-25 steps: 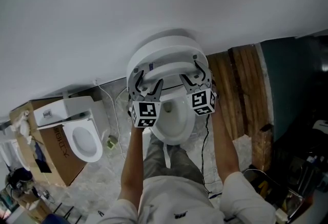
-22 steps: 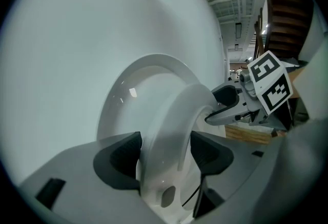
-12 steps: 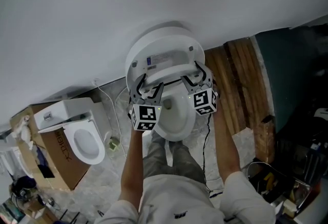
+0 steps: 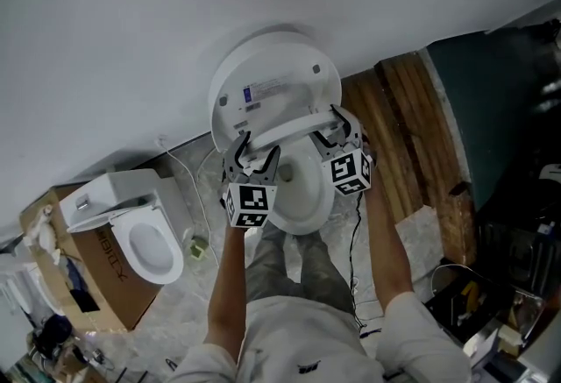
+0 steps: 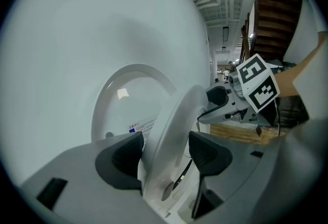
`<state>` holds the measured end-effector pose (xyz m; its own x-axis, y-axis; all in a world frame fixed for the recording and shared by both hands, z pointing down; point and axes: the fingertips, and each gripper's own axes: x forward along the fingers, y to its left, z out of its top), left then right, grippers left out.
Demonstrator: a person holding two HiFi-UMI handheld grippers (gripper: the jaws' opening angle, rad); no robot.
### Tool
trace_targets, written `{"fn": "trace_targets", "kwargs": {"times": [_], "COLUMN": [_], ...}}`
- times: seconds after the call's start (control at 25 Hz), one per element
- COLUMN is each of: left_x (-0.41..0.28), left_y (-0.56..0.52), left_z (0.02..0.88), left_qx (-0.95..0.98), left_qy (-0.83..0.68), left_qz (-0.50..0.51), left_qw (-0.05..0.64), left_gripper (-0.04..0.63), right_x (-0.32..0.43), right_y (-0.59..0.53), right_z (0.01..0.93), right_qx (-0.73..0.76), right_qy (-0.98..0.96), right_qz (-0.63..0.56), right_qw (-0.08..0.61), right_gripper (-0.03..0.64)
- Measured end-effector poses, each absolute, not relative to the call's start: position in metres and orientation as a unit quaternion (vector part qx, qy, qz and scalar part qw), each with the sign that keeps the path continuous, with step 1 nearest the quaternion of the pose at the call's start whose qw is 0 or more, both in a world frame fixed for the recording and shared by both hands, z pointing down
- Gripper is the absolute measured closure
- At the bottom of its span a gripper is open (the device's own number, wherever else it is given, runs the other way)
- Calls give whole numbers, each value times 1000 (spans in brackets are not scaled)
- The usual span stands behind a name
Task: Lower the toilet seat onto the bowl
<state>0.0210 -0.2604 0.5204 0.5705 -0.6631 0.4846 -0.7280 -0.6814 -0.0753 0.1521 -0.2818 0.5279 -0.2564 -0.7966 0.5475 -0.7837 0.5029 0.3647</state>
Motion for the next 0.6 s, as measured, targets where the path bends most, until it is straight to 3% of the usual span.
{"fn": "trace_targets", "kwargs": {"times": [0.6], "left_x": [32], "left_y": [-203], "left_z": [527], "left_qx": [879], "left_qy": [-403], "left_qz": [250], "left_qw": [54], "left_gripper": [294], "right_x": [163], "right_y": [-223], "right_z": [536], "right_qx": [446], "right_qy": [-831], "right_qz": [-12], "right_qw": [332], "right_gripper": [308]}}
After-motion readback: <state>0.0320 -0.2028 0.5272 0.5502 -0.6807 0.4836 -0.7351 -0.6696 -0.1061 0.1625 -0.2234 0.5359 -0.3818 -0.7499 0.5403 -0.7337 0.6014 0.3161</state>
